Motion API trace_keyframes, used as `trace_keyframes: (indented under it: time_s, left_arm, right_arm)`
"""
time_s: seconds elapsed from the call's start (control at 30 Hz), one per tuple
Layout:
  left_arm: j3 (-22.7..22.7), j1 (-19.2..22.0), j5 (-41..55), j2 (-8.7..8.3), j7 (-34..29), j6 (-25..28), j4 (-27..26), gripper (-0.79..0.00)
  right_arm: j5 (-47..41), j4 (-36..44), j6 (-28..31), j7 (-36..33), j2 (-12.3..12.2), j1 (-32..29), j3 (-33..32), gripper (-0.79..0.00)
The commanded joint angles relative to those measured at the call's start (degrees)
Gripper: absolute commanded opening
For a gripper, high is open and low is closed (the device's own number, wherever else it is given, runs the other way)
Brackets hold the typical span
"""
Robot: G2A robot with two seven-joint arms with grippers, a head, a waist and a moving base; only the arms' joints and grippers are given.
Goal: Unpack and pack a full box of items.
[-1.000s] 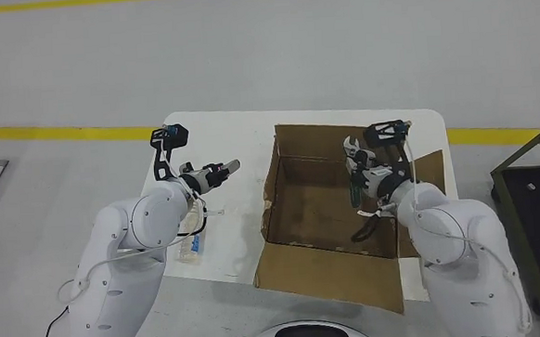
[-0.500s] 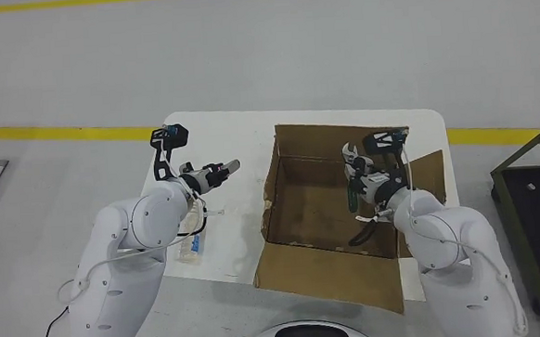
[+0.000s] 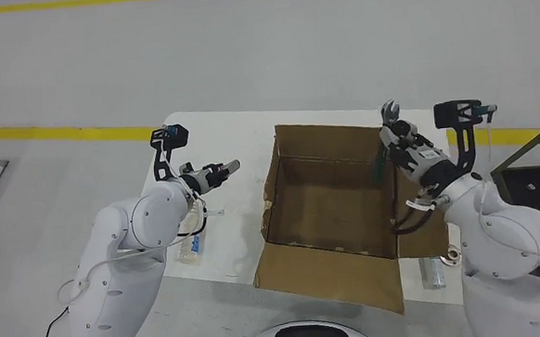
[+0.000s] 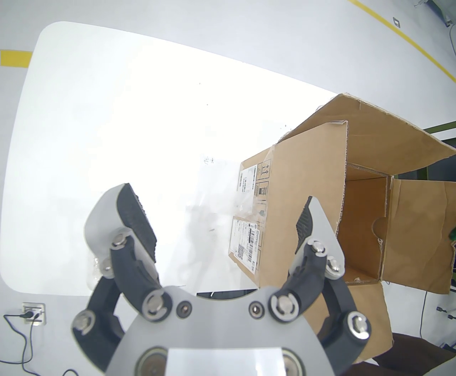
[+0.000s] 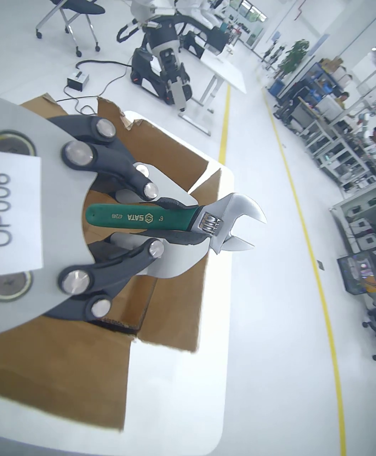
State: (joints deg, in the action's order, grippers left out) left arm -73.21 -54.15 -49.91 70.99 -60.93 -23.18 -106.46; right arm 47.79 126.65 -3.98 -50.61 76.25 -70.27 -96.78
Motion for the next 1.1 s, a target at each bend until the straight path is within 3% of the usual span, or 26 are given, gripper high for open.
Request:
trace_keyframes:
  time_s: [0.0,0.23,0.67,0.83,1.07]
  left_arm:
    - [0.0,0.0,0.0,0.0,0.0,0.0,0.0,0.0]
    - [0.0,0.0,0.0,0.0,0.0,0.0,0.0,0.0]
    - [0.0,0.0,0.0,0.0,0.0,0.0,0.0,0.0]
    - [0.0,0.0,0.0,0.0,0.0,0.0,0.0,0.0]
    - [0.0,0.0,0.0,0.0,0.0,0.0,0.0,0.0]
  right_arm:
    - [-1.7,1.3,-0.2,0.3,-0.2,-0.3,-3.7,-0.785]
    - [-3.0,3.5,-1.9,0.3,-1.1,-3.3,-15.1,-0.785]
    - [1.8,0.8,-3.0,-1.6,-2.4,-12.0,-27.7,-0.785]
    - [5.6,-2.8,-2.4,-0.9,-2.6,-15.3,-27.4,-0.785]
    - [14.8,-8.3,0.9,-0.2,-3.0,-17.7,-19.7,-0.785]
